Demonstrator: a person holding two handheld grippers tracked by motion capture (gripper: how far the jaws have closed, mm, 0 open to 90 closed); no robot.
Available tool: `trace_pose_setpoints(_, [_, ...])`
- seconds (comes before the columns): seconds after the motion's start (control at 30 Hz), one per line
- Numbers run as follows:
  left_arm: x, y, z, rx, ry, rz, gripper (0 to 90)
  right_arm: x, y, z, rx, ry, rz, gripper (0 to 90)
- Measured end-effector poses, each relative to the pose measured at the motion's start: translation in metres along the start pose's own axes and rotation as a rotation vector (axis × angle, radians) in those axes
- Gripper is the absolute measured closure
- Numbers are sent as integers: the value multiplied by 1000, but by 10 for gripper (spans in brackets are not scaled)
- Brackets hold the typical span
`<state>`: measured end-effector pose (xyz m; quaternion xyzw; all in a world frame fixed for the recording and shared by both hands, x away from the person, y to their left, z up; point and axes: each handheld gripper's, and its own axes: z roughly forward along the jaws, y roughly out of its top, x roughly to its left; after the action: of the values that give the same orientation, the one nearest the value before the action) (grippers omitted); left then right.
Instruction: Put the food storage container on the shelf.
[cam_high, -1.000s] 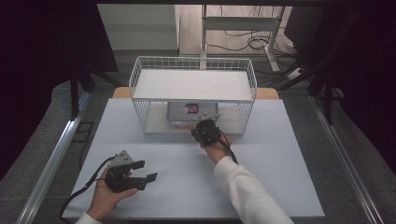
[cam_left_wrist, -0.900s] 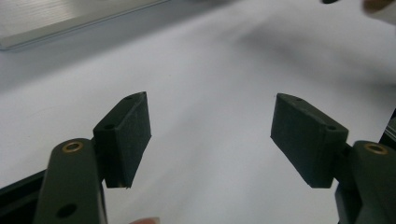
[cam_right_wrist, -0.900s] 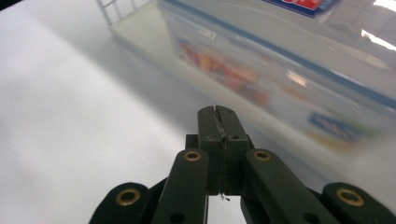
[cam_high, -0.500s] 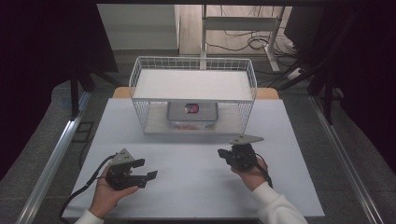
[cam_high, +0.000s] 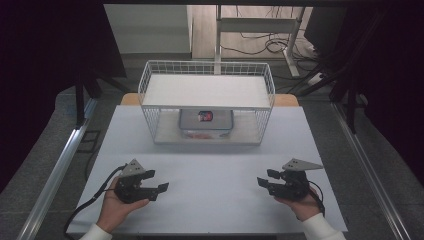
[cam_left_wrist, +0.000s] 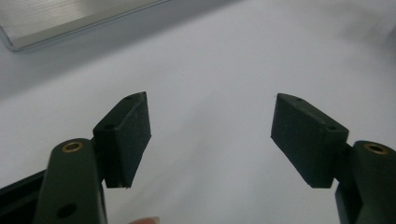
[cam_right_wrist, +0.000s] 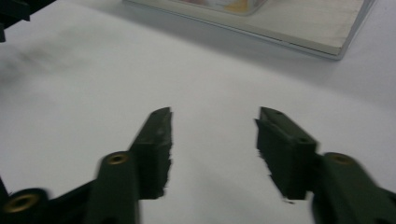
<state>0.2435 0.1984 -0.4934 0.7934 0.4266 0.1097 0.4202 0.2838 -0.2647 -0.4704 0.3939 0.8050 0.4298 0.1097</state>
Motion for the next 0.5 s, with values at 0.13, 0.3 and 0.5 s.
trace_pose_setpoints(0.13, [0, 0, 1, 6, 6, 4, 276, 0, -2, -1, -6, -1, -2, 343])
trace_pose_setpoints(0.3, [1, 0, 2, 11, 10, 12, 272, 4, -3, 8, 28, 8, -43, 294])
trace_pose_setpoints(0.5, [1, 0, 2, 12, 8, 17, 269, 7, -5, 14, 46, 0, -80, 250])
